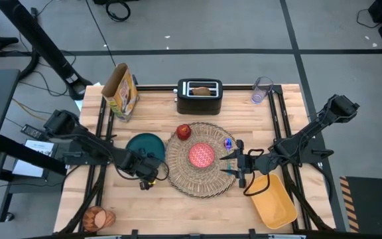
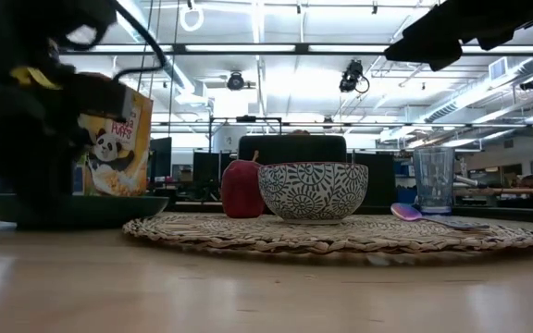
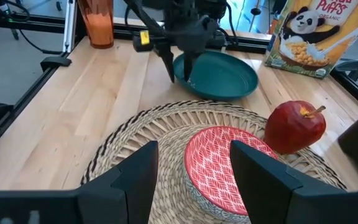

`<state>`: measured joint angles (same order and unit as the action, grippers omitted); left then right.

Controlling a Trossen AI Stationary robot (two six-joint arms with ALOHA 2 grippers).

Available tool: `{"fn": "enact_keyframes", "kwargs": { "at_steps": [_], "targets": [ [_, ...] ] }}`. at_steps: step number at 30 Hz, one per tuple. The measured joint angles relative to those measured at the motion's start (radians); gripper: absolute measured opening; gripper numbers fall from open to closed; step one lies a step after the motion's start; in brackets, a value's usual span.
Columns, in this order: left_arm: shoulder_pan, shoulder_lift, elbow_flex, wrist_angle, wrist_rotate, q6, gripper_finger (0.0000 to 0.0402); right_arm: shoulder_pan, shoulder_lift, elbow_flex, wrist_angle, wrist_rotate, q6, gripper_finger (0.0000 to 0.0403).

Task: Arrange a breakfast setting
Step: Put the blue plate on the brown table mat

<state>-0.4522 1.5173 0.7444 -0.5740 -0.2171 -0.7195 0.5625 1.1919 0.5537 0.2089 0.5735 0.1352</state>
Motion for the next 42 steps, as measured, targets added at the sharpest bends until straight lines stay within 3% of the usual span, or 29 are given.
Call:
{"fn": "enact_keyframes", "kwargs": {
  "at_steps": [4, 10, 18, 24, 30, 36, 42],
  "targets": [
    [0.012, 0.030, 0.005, 0.007, -0.008, 0.006, 0.0123, 0.000, 0.000, 0.000, 0.000, -0.001, 0.000, 0.0209],
    [0.015, 0.036, 0.017, -0.012, -0.042, 0.000, 0.0023, 0.000, -0.002, 0.000, 0.000, -0.001, -0.029, 0.0209],
    [-0.102, 0.039, 0.252, -0.308, -0.039, 0.069, 0.0017, -0.001, -0.037, 0.032, -0.083, 0.008, -0.050, 0.0209],
    [-0.181, 0.042, 0.360, -0.363, -0.078, 0.073, 0.0017, -0.024, -0.048, 0.046, -0.228, 0.014, 0.028, 0.0209],
    [-0.211, 0.099, 0.347, -0.223, -0.194, 0.152, 0.0016, -0.067, -0.048, 0.046, -0.320, 0.013, 0.073, 0.0209],
    [-0.185, 0.239, 0.343, -0.059, -0.181, 0.300, 0.0016, -0.093, -0.048, 0.046, -0.332, 0.011, 0.057, 0.0209],
    [-0.196, 0.278, 0.375, 0.024, -0.135, 0.363, 0.0020, -0.119, -0.051, 0.046, -0.364, 0.010, 0.056, 0.0209]
  ]
}}
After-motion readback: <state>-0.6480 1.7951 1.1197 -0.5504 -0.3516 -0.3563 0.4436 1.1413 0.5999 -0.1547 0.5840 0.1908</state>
